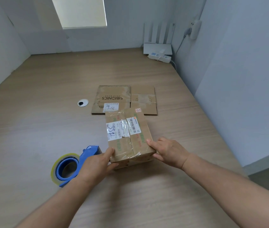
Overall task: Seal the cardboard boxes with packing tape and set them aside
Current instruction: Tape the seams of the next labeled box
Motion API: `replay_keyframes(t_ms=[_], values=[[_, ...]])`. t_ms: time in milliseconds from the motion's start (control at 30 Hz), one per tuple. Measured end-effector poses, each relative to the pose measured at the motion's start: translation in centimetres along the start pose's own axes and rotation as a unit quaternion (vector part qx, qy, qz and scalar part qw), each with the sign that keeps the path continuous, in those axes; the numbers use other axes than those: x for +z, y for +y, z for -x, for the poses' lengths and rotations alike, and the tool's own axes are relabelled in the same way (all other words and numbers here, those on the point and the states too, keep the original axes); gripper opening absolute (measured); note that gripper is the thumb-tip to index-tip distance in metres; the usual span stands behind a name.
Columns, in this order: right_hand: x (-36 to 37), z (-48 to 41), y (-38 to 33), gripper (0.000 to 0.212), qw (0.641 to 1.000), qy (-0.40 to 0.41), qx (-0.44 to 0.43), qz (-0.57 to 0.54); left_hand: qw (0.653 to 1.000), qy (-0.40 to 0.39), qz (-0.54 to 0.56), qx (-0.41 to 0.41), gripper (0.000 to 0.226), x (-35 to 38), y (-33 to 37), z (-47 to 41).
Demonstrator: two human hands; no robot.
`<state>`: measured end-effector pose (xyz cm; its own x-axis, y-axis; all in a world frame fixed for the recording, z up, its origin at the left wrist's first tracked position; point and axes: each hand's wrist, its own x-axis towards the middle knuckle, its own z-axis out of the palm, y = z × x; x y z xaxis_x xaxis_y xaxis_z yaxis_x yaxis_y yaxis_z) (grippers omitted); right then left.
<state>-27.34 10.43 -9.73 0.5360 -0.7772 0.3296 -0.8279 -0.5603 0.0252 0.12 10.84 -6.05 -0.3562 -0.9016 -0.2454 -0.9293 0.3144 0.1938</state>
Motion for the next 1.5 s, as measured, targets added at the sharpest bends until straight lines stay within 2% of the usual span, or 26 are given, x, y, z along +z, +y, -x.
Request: replay_keyframes(t_ms=[67,133,200,233,300,367,467,500,533,633,667,733,767,833,933,967,1033,1100,1167,1233,1267,1333,1433,1500], values=[[0.5,0.4,0.1,0.076,1.0,0.009,0.007,-0.013,1.0,-0.002,-0.017,-0.002,0.04,0.1,0.1,-0.3],[0.1,0.3,-0.1,0.075,1.0,-0.017,0.02,-0.01,1.0,-0.006,-0.025,-0.007,0.041,0.2,0.4,-0.7],[-0.9,-0.5,-0.6,0.07,0.996,-0.076,0.047,0.001,1.0,-0.007,-0.015,-0.017,0.051,0.2,0.7,-0.6],[-1.6,-1.0,-1.1,0.066,0.987,-0.133,0.085,-0.011,0.999,-0.003,0.008,-0.031,0.061,0.3,0.8,-0.4],[-2.6,-1.6,-1.8,0.065,0.949,-0.21,0.215,-0.09,0.993,0.01,0.094,-0.073,0.087,0.5,0.7,0.0],[-2.9,-2.1,-2.1,0.072,0.906,-0.162,0.34,-0.194,0.969,0.032,0.225,-0.1,0.097,0.2,0.7,0.2],[-2.2,-3.9,-1.8,0.079,0.798,-0.112,0.455,-0.379,0.897,0.036,0.427,-0.105,0.074,-1.1,2.1,-0.4],[-1.8,-4.6,-1.8,0.083,0.771,-0.111,0.47,-0.415,0.874,0.035,0.472,-0.114,0.066,-1.5,2.6,-0.8],[-1.4,-5.1,-1.7,0.086,0.762,-0.112,0.48,-0.421,0.858,0.036,0.496,-0.133,0.065,-1.9,2.9,-1.1],[-1.1,-5.0,-1.0,0.082,0.778,-0.131,0.52,-0.327,0.862,-0.002,0.465,-0.204,0.088,-2.3,2.5,-1.7],[-1.2,-4.8,-0.7,0.082,0.777,-0.149,0.527,-0.312,0.866,-0.03,0.448,-0.22,0.088,-2.4,2.4,-1.7],[-1.5,-4.6,-0.7,0.08,0.767,-0.19,0.524,-0.319,0.867,-0.074,0.431,-0.239,0.073,-2.6,2.7,-1.5],[-1.9,-4.6,-0.9,0.079,0.765,-0.205,0.517,-0.325,0.873,-0.086,0.419,-0.235,0.069,-2.8,3.1,-1.6],[-2.6,-4.9,-1.4,0.081,0.768,-0.2,0.509,-0.334,0.892,-0.088,0.393,-0.206,0.076,-2.9,3.4,-2.0],[-4.7,-5.7,-1.6,0.087,0.779,-0.124,0.495,-0.364,0.887,-0.045,0.428,-0.166,0.087,-4.5,3.5,-2.3],[-5.5,-6.1,-1.4,0.083,0.784,-0.086,0.483,-0.38,0.871,-0.023,0.465,-0.156,0.081,-5.4,3.6,-2.4],[-7.3,-7.1,-1.0,0.074,0.778,-0.003,0.457,-0.431,0.815,0.034,0.559,-0.149,0.073,-7.4,3.6,-2.8],[-8.9,-8.0,-0.6,0.073,0.746,0.073,0.433,-0.5,0.753,0.104,0.633,-0.143,0.075,-9.1,3.3,-3.3],[-9.8,-8.0,-0.3,0.062,0.719,0.134,0.427,-0.532,0.698,0.156,0.683,-0.149,0.072,-10.0,3.0,-3.3],[-9.7,-7.4,-0.2,0.057,0.709,0.156,0.448,-0.522,0.665,0.176,0.705,-0.169,0.067,-10.0,2.8,-3.0],[-9.2,-6.8,-0.3,0.06,0.707,0.147,0.464,-0.514,0.665,0.17,0.705,-0.177,0.065,-9.8,2.9,-2.6],[-8.0,-5.4,-0.8,0.066,0.715,0.096,0.49,-0.489,0.696,0.118,0.678,-0.203,0.066,-8.7,2.8,-2.0],[-6.2,-3.2,-2.4,0.058,0.745,-0.03,0.503,-0.438,0.757,-0.002,0.604,-0.25,0.065,-5.7,2.8,-1.0],[-5.6,-2.2,-3.4,0.055,0.778,-0.086,0.493,-0.381,0.816,-0.035,0.523,-0.243,0.059,-4.0,3.1,-0.6]])
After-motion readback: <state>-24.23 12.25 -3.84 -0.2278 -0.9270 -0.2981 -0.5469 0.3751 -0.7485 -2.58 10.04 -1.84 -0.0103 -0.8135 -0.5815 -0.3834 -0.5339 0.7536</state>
